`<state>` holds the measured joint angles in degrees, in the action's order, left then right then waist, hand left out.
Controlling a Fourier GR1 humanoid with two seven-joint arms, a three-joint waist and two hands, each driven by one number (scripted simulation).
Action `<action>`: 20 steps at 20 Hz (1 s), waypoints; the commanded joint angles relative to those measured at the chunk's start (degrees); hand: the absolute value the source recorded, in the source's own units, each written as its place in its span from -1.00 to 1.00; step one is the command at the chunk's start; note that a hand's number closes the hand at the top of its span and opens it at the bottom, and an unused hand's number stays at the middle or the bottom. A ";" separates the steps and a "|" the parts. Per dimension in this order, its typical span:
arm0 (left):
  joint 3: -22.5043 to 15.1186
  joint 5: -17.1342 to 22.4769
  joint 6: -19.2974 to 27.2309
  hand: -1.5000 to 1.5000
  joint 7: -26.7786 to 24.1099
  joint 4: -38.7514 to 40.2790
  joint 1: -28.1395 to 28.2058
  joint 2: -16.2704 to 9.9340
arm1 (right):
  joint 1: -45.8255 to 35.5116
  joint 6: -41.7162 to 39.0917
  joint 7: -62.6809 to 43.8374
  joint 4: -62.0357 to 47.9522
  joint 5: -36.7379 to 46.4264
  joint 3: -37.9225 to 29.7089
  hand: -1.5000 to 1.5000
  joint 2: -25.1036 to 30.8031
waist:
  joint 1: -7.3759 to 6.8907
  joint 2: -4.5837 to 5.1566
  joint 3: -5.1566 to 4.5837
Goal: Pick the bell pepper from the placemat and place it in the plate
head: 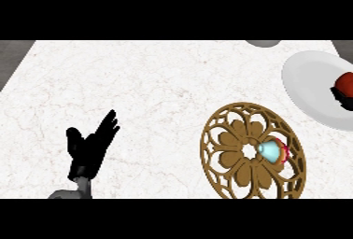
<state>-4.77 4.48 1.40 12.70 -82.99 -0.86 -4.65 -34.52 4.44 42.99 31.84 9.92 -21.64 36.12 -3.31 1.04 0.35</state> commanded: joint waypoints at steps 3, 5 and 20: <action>0.41 0.39 -0.83 0.00 1.23 1.95 -2.96 -0.23 | -8.94 1.38 2.86 -11.60 1.34 -1.43 1.00 2.47 | -1.44 0.99 0.05; -0.39 0.94 -1.45 0.00 0.77 0.12 -1.47 0.30 | -7.23 1.65 -5.01 -14.85 7.29 3.67 1.00 4.81 | -2.42 1.18 -0.04; -1.13 -0.01 -0.56 0.00 1.59 0.40 -1.73 1.06 | -12.59 -12.34 4.12 -21.82 3.20 -0.23 -1.00 2.36 | -1.94 1.26 0.31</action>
<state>-6.01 4.17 0.80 13.47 -82.69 -2.96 -3.68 -45.78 -3.70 44.60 11.20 16.92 -18.15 38.24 -5.81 2.44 0.71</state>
